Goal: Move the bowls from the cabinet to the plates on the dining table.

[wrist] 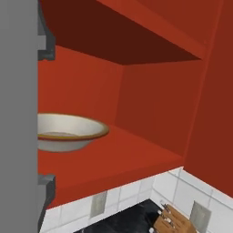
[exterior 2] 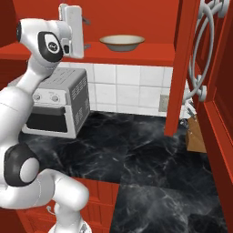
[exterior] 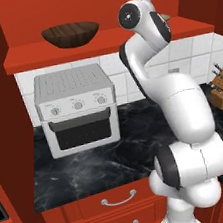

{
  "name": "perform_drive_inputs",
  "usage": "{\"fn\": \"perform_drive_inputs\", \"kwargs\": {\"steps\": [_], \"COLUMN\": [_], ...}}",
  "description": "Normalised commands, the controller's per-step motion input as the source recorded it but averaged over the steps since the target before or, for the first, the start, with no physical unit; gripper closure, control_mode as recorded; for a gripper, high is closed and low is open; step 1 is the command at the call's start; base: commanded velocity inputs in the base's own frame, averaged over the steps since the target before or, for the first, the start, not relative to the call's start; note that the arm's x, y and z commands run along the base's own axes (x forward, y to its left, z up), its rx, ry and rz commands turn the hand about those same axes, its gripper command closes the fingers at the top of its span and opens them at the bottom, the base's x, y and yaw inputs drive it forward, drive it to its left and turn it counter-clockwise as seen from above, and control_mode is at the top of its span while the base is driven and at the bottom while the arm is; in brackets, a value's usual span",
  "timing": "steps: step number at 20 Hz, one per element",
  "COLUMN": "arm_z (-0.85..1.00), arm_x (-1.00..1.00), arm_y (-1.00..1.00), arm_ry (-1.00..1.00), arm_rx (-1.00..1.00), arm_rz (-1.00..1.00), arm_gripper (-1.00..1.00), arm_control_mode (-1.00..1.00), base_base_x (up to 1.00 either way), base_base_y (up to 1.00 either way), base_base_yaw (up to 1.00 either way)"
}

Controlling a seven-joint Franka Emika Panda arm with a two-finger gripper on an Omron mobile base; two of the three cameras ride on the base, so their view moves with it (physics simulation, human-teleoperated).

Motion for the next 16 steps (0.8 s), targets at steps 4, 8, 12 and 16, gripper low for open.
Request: {"fn": "perform_drive_inputs", "kwargs": {"steps": [4, 8, 12, 16], "arm_z": [-0.15, -0.16, -0.21, -0.16], "arm_x": [0.36, 0.26, 0.21, 0.26], "arm_y": [-0.10, -0.01, 0.00, 0.11], "arm_ry": [0.02, 0.00, 0.00, -0.08], "arm_rx": [0.08, 0.08, 0.09, 0.02], "arm_rz": [0.00, 0.00, 0.00, 0.02], "arm_gripper": [-1.00, -1.00, -1.00, -1.00], "arm_control_mode": [-1.00, -1.00, -1.00, -1.00], "base_base_x": [0.00, 0.00, 0.00, 0.00], "base_base_y": [0.00, 0.00, 0.00, 0.00], "base_base_yaw": [0.00, 0.00, 0.00, 0.00]}}
